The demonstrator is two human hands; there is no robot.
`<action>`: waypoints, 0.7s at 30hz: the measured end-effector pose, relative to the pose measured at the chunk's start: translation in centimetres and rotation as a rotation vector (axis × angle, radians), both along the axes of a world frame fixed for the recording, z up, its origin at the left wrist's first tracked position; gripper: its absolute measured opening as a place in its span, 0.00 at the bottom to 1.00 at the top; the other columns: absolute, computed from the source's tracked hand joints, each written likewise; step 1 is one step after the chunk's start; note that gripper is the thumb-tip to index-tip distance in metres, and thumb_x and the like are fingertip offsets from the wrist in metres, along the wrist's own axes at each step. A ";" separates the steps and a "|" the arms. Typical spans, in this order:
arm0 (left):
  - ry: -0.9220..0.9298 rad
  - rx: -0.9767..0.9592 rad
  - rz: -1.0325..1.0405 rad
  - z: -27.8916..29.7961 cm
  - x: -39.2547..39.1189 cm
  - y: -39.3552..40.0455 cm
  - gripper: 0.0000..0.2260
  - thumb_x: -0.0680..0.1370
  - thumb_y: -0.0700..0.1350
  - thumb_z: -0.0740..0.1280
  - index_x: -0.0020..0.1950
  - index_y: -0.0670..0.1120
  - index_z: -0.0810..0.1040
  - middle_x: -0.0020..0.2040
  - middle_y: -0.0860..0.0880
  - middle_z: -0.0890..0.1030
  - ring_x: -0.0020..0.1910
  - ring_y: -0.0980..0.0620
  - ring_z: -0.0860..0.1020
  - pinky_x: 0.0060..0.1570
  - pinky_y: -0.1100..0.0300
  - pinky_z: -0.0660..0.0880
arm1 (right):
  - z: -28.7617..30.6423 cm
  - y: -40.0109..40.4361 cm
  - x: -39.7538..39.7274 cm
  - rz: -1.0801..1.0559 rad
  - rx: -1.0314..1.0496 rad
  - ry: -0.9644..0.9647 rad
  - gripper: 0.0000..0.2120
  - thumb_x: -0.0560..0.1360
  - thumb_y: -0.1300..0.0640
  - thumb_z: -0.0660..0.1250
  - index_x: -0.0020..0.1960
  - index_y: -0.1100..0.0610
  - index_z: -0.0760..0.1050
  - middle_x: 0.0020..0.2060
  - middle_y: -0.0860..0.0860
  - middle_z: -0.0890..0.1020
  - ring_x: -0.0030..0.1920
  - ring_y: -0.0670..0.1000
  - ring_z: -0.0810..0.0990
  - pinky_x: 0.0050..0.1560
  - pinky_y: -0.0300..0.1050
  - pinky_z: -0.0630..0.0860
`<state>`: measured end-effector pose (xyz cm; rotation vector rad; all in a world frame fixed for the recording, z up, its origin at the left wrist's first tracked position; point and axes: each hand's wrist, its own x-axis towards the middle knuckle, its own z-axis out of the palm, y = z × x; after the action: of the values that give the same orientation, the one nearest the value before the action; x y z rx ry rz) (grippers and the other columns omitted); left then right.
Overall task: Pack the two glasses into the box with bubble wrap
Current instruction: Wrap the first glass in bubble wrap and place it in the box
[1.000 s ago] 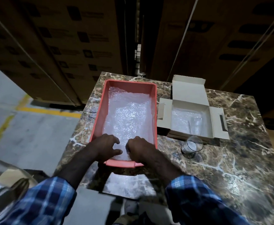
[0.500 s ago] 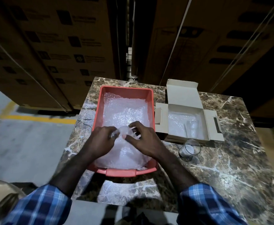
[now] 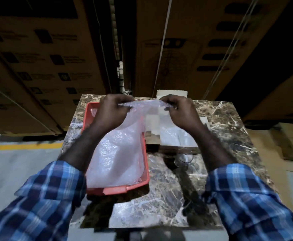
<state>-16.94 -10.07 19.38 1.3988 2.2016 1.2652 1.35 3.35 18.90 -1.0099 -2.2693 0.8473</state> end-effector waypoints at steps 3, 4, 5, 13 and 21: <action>-0.040 0.062 -0.080 1.0 2.8 3.3 0.05 0.78 0.39 0.71 0.52 0.46 0.85 0.42 0.55 0.84 0.37 0.62 0.81 0.42 0.65 0.78 | 0.6 2.7 3.9 -0.054 0.044 0.004 0.22 0.73 0.74 0.60 0.56 0.56 0.84 0.50 0.52 0.86 0.49 0.49 0.83 0.54 0.52 0.81; -0.056 0.076 -0.106 1.3 3.8 4.3 0.04 0.78 0.40 0.71 0.51 0.45 0.85 0.40 0.55 0.84 0.36 0.59 0.82 0.40 0.64 0.77 | 0.9 3.4 5.3 -0.081 0.082 0.009 0.22 0.72 0.74 0.60 0.55 0.55 0.84 0.48 0.51 0.86 0.48 0.49 0.83 0.52 0.51 0.81; -0.054 0.090 -0.125 1.6 5.0 5.4 0.04 0.79 0.41 0.70 0.50 0.44 0.85 0.38 0.56 0.83 0.35 0.60 0.82 0.38 0.66 0.76 | 1.2 4.0 6.8 -0.115 0.125 0.019 0.21 0.72 0.73 0.61 0.54 0.55 0.84 0.48 0.51 0.86 0.47 0.48 0.83 0.51 0.50 0.81; -0.061 0.293 -0.193 3.2 16.3 12.2 0.05 0.78 0.43 0.71 0.51 0.45 0.86 0.43 0.50 0.85 0.44 0.51 0.83 0.44 0.56 0.78 | 3.9 7.0 19.8 -0.323 0.425 0.156 0.25 0.67 0.71 0.60 0.59 0.58 0.83 0.55 0.53 0.85 0.55 0.52 0.82 0.59 0.46 0.78; -0.221 0.306 -0.288 -1.0 27.4 10.2 0.06 0.78 0.39 0.71 0.50 0.49 0.84 0.46 0.56 0.85 0.48 0.60 0.82 0.50 0.66 0.75 | 1.2 5.3 32.4 -0.256 0.708 0.049 0.22 0.64 0.67 0.62 0.55 0.62 0.84 0.52 0.58 0.85 0.55 0.58 0.82 0.55 0.53 0.76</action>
<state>10.44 0.10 18.39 1.5289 1.6460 1.6042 33.75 8.65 20.06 -0.8860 -2.0809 -0.0548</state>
